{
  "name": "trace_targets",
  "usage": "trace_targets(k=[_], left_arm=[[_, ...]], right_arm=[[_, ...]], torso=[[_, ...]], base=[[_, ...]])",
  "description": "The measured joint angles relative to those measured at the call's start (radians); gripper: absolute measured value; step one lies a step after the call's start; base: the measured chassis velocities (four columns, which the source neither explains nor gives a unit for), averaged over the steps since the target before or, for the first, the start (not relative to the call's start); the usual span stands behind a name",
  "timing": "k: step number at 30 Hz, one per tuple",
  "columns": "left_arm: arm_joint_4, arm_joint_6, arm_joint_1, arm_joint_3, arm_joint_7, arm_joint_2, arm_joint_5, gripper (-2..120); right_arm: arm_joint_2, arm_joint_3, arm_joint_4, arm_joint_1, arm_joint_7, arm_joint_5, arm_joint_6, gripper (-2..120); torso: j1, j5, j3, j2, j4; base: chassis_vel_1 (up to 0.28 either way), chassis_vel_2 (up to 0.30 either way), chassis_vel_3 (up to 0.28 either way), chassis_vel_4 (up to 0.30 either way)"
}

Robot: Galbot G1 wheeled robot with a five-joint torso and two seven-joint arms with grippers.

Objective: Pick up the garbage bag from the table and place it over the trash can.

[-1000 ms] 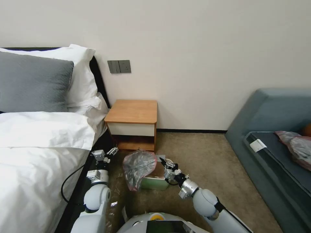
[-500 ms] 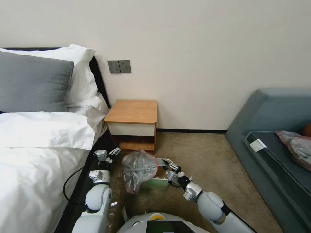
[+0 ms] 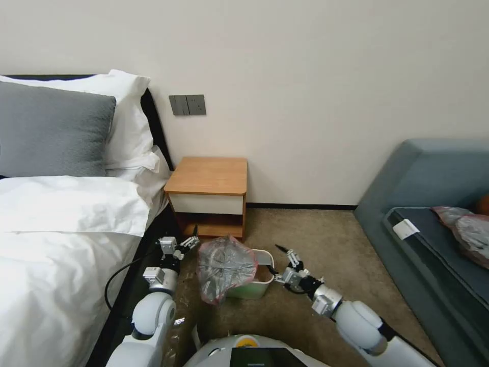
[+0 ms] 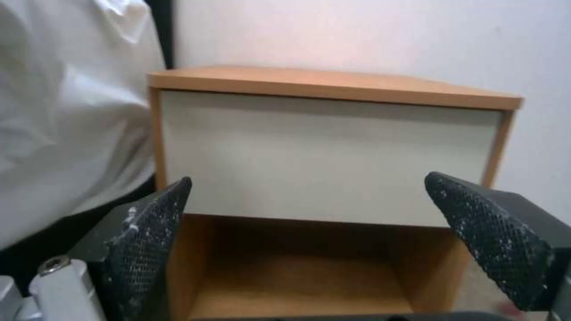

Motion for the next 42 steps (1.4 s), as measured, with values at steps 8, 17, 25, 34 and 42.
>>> trace_targets(k=[8,17,25,34,42], left_arm=[[-0.009,0.001,0.004,0.025,0.002,0.003,0.007,100],[-0.052,0.038,0.038,0.060,0.002,0.025,-0.014,100],[-0.233,0.353,0.101,0.119,0.011,0.079,-0.313,100],[-0.213,0.349,0.138,0.138,-0.062,0.074,-0.309,99],[-0.184,0.427,0.117,0.167,-0.212,0.038,-0.316,99]], right_arm=[[0.025,-0.021,0.002,0.007,-0.016,0.035,0.000,100],[0.024,-0.019,-0.001,0.004,-0.018,0.023,0.007,100],[0.047,0.003,-0.003,0.002,-0.011,0.023,0.023,100],[0.061,0.015,-0.016,-0.007,-0.011,0.022,0.048,100],[0.066,0.014,-0.020,-0.013,-0.010,0.024,0.062,100]], torso=[[0.000,0.0003,0.000,0.000,0.0002],[0.000,0.0000,0.000,0.000,0.0002],[0.000,0.0005,0.000,0.000,0.0001],[0.000,-0.0001,0.000,0.000,0.0001],[0.000,0.0001,0.000,0.000,0.0001]], base=[[0.000,0.000,0.000,0.000],[0.000,0.000,0.000,0.000],[0.000,0.000,0.000,0.000],[0.000,0.000,0.000,0.000],[0.000,0.000,0.000,0.000]])
